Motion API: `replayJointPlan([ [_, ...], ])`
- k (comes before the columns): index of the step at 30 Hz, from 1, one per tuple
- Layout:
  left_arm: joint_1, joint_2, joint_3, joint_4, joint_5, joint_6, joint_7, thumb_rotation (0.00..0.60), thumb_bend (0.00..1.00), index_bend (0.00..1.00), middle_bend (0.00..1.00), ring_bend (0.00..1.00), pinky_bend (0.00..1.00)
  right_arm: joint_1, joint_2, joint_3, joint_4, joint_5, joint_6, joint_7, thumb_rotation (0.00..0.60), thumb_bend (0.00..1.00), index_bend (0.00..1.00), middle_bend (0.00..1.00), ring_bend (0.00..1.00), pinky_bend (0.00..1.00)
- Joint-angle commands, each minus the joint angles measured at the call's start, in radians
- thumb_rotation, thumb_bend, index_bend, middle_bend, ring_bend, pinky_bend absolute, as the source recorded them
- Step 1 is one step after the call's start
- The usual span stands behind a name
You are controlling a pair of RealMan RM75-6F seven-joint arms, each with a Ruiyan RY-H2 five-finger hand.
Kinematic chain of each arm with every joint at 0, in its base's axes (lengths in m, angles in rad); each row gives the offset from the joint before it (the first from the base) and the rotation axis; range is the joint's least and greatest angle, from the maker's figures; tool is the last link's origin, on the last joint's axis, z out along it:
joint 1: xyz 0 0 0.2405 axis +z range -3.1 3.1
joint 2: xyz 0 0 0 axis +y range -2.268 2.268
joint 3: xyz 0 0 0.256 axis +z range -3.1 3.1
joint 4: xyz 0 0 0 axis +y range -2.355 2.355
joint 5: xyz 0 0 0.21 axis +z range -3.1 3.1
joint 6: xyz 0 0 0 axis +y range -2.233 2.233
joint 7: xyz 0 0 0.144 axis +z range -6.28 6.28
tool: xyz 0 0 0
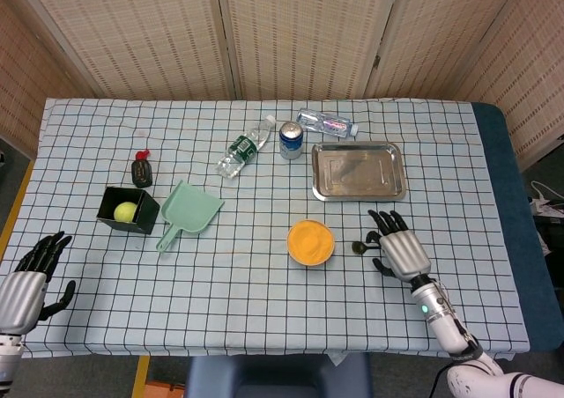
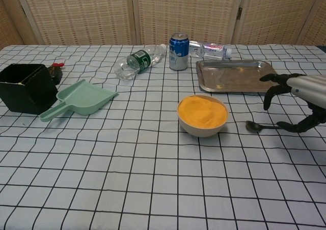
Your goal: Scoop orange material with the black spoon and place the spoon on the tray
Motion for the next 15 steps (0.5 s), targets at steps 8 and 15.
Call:
replayJointPlan([
  [8,-0.005,-0.004,0.002,0.003,0.003,-0.004,0.006,0.6,0.46,0.0,0.0,0.0,0.17,0.023,-0.075,0.007,0.101,0.063,-0.001,-0.04,0.6,0.29,0.44,0.0,0.0,0.0],
  [15,-0.008,-0.007,0.005,0.009,0.006,-0.008,0.001,0.6,0.46,0.0,0.0,0.0,0.17,0.037,-0.108,0.004,0.141,0.087,-0.002,-0.074,0.6,0.29,0.45,0.0,0.0,0.0],
])
